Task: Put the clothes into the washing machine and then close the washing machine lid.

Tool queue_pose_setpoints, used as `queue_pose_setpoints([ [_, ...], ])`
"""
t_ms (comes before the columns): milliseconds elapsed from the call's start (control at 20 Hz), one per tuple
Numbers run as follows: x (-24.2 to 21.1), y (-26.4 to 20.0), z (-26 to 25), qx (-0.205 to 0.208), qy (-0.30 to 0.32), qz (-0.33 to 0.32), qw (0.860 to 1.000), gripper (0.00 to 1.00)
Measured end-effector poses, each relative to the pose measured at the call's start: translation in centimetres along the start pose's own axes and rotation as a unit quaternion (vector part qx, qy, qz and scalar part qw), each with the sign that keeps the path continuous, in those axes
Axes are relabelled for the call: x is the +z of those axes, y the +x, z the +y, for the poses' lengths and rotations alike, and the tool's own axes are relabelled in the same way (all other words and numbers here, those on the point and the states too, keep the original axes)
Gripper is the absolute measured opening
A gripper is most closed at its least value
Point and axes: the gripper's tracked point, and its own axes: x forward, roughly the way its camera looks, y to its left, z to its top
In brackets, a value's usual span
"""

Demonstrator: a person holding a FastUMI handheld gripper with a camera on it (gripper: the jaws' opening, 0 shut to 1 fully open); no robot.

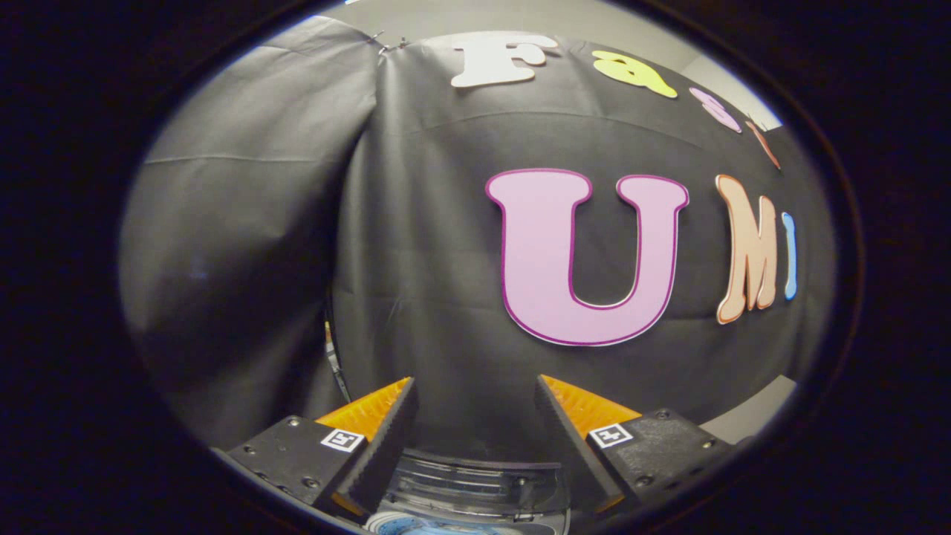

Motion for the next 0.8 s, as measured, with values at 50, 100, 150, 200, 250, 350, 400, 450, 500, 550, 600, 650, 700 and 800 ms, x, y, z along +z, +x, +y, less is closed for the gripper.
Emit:
queue_pose_setpoints([
  [50, -0.4, 0.9, -0.3, -0.007, 0.001, 0.003, 1.000, 0.94],
  [100, -0.9, 1.5, -0.8, -0.018, 0.004, 0.011, 1.000, 0.95],
  [150, -1.7, 2.2, -1.3, -0.028, 0.007, 0.021, 0.999, 0.95],
  [200, -2.4, 2.6, -1.7, -0.038, 0.011, 0.032, 0.999, 0.95],
  [250, -3.0, 2.9, -2.1, -0.045, 0.010, 0.039, 0.998, 0.95],
  [350, -3.9, 3.4, -2.4, -0.050, 0.006, 0.051, 0.997, 0.96],
  [400, -4.6, 3.4, -2.4, -0.049, 0.004, 0.059, 0.997, 0.96],
  [450, -5.5, 3.4, -2.3, -0.048, 0.003, 0.070, 0.996, 0.96],
  [500, -6.2, 3.4, -2.1, -0.045, 0.001, 0.081, 0.996, 0.96],
  [550, -6.8, 3.6, -1.9, -0.040, 0.000, 0.090, 0.995, 0.96],
  [600, -7.4, 3.7, -1.6, -0.036, -0.002, 0.101, 0.994, 0.96],
  [650, -8.3, 3.6, -1.4, -0.032, -0.004, 0.111, 0.993, 0.96],
  [700, -9.2, 3.5, -1.0, -0.029, -0.007, 0.122, 0.992, 0.96],
  [800, -11.1, 3.4, -0.4, -0.018, -0.012, 0.142, 0.990, 0.96],
])
